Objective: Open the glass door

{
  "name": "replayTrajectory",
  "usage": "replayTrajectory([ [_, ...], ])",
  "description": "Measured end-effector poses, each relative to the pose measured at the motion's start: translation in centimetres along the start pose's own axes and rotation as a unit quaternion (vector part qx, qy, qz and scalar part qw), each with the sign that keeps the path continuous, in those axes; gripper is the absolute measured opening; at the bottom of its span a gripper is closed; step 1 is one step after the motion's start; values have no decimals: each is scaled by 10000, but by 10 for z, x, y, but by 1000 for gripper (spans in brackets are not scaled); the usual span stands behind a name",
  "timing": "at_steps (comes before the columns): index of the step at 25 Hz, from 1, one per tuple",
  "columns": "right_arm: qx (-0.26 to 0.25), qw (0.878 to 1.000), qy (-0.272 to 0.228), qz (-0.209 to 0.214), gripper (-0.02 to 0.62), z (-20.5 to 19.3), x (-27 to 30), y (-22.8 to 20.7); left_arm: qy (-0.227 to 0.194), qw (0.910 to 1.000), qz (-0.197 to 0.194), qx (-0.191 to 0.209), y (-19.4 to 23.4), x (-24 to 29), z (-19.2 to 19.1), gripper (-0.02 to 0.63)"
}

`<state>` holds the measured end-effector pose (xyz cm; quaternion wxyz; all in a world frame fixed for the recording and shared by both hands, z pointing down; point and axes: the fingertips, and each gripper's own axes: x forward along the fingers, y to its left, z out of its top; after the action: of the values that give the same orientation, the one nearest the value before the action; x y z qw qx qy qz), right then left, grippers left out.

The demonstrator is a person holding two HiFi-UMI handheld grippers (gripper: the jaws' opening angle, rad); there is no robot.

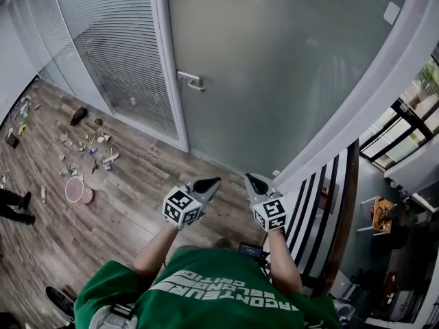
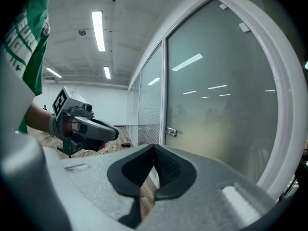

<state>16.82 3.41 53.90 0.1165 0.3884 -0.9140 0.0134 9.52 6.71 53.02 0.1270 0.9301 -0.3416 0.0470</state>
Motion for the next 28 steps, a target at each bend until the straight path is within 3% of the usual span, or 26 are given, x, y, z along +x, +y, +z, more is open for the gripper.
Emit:
replayTrajectory([
  [13, 123, 9994, 37, 314, -7, -15, 19, -14, 173, 9997, 171, -82, 5, 15, -15, 15],
  [28, 38, 9995, 111, 280, -6, 11, 104, -45, 43, 9996, 111, -246, 91, 27, 11, 15],
])
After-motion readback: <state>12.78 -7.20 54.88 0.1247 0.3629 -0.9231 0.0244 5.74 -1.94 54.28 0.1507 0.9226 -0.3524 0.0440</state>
